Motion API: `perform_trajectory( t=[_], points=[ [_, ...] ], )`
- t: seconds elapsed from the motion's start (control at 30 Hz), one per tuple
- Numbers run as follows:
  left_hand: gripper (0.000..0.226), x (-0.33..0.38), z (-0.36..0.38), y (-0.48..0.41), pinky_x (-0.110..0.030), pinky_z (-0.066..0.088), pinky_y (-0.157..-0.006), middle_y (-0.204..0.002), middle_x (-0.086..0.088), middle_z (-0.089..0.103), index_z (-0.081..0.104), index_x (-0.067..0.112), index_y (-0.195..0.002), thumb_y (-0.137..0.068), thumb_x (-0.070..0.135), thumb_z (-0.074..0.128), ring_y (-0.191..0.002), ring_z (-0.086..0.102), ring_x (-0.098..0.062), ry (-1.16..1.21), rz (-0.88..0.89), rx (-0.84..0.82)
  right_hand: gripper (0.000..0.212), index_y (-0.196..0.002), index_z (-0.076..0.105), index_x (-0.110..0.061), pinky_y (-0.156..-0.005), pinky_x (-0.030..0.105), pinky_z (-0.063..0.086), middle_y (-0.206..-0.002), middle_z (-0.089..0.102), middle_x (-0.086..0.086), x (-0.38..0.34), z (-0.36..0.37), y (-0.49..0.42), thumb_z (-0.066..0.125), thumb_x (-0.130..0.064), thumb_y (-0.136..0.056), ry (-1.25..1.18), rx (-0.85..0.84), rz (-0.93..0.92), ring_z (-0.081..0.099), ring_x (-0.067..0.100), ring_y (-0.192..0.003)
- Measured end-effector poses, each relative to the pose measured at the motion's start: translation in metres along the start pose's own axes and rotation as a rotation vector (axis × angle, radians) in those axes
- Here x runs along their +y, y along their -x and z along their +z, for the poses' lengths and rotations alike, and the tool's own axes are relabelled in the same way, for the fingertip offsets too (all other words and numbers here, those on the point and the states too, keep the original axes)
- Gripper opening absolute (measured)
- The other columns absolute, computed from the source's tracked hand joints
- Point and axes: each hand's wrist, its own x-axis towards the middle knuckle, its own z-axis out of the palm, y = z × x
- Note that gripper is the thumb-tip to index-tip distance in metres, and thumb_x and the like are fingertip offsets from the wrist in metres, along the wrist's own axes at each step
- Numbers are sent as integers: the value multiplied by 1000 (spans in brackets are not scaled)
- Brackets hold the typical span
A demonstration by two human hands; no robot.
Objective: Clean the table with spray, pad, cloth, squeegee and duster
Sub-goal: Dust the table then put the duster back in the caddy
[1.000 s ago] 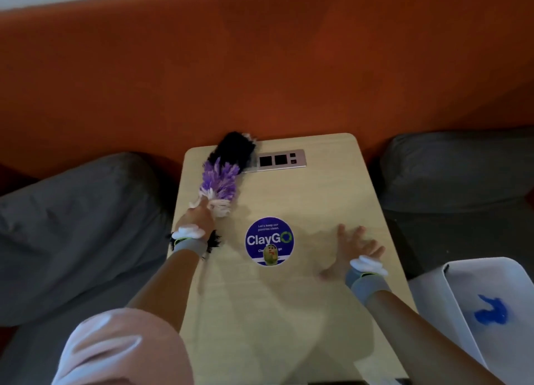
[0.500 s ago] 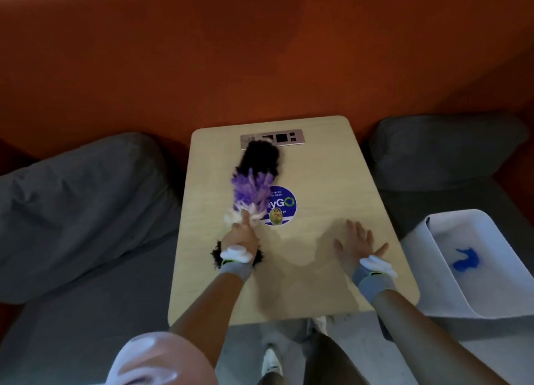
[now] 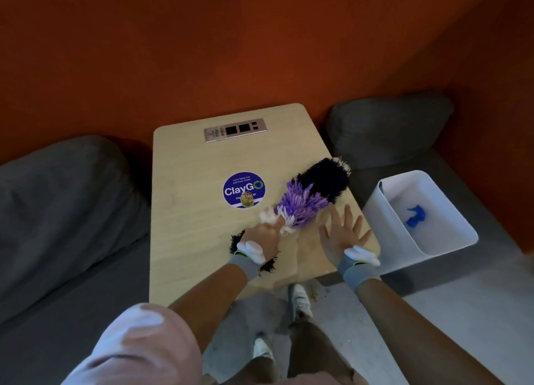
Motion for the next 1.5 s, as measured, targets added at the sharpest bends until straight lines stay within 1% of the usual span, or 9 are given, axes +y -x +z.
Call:
perform_trajectory(
  t=[0.13,0.33,0.6,0.8,1.0,1.13,1.2,1.33,1.5],
  points=[
    [62,4,10,-2,-31,46,-62,-102,-8,64,12,22,-152,-95,17,37,-82,65,-29,-22,93,-37,58,-152,13,-41,-117,60,0,-164,1,2,0,2,13,36,-49,-99,-5,2,6,-3,41,-148],
    [57,23,3,9,-23,20,-49,-103,-10,65,15,21,-152,-99,17,36,-71,56,-24,-3,195,-47,57,-151,14,-43,-116,61,2,-164,-2,1,9,3,24,38,-47,-99,-46,-34,51,-3,43,-147],
    [54,24,8,14,-35,46,-63,-102,-13,65,22,23,-149,-97,20,39,-82,64,-35,27,323,-58,72,-149,13,-49,-116,63,4,-163,-12,2,8,2,35,54,-32,-93,96,-18,-3,-7,48,-145],
    [47,11,9,26,-38,49,-69,-108,-12,62,29,26,-147,-100,28,34,-87,61,-34,35,413,-65,43,-140,38,-38,-115,61,-4,-163,-2,-2,2,8,38,48,-37,-98,226,-86,-73,-10,41,-147],
    [46,-44,16,46,-35,46,-70,-116,-5,62,37,33,-144,-99,32,32,-95,62,-32,-29,500,-24,58,-138,37,-32,-106,57,31,-152,24,4,-22,14,65,63,-42,-87,247,-209,-139,21,46,-137],
    [47,-104,16,72,-30,49,-61,-103,-2,68,60,32,-126,-88,33,33,-77,67,-27,-68,572,64,69,-140,35,-32,-96,52,38,-146,27,5,-49,28,91,55,-63,-82,284,-275,-300,28,46,-127],
    [47,-133,14,87,-32,49,-68,-102,1,66,64,35,-119,-83,32,35,-78,67,-22,-112,521,30,65,-141,33,-32,-94,50,41,-147,27,6,-63,37,104,52,-59,-86,265,-307,-389,30,46,-125],
    [46,-172,6,119,-48,34,-95,-127,0,55,56,40,-127,-85,25,42,-112,56,-25,-130,282,-58,50,-142,32,-29,-92,50,42,-149,26,8,-98,55,128,45,-41,-96,229,-334,-512,31,46,-122],
    [48,-198,10,157,-53,42,-86,-117,-3,62,67,37,-112,-72,12,65,-101,60,-33,-80,120,8,44,-141,35,-28,-99,53,38,-151,22,8,-137,71,139,42,-26,-98,238,-368,-559,24,47,-128]
  ],
)
